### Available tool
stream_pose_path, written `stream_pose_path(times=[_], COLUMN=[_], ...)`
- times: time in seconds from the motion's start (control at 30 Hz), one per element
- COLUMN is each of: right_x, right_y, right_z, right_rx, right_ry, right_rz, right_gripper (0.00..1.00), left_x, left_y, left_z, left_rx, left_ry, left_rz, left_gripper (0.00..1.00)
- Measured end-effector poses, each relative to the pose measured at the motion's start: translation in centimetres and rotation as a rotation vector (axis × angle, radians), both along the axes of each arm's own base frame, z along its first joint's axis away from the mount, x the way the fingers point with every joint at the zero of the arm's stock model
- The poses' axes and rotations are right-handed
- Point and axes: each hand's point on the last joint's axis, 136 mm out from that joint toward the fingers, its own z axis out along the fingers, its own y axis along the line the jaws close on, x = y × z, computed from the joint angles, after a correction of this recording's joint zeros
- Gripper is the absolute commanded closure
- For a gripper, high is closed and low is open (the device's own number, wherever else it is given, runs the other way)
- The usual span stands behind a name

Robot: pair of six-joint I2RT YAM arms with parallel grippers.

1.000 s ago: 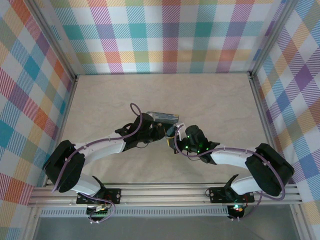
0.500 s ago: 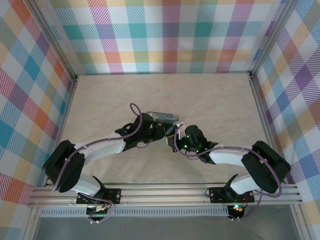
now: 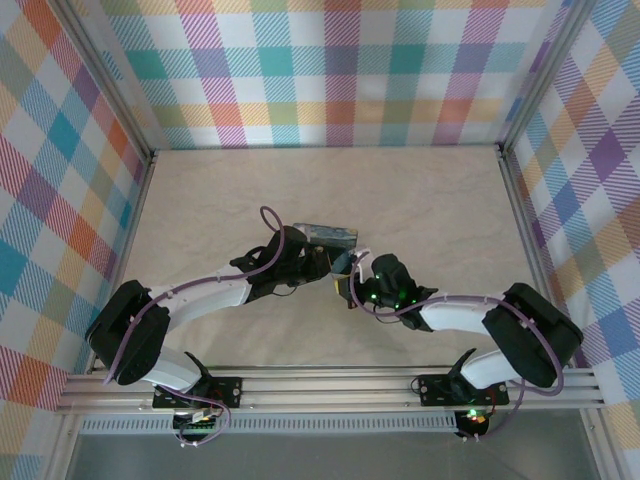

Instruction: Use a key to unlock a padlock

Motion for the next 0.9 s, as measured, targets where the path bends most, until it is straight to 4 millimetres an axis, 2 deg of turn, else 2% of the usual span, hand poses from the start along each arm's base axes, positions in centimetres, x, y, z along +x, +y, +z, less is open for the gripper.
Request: stream_pose_path(times=[0.57, 0.9], right_x=[0.0, 0.4], right_y=[0.1, 0.9], right_z=[1.3, 1.6], right_rx=[0.038, 0.054], right_ry=[-0.035, -0.037], right_rz=[0.003, 0.022], right_gripper=[1.0, 1.0], left_x=[0.0, 0.0], left_y=[0.0, 0.1], left_z=[0.0, 0.0], left_rx=[0.001, 0.003], left_ry=[-0.002, 0.0], left_rz=[0.002, 0.002], left_gripper=[0.75, 0.75])
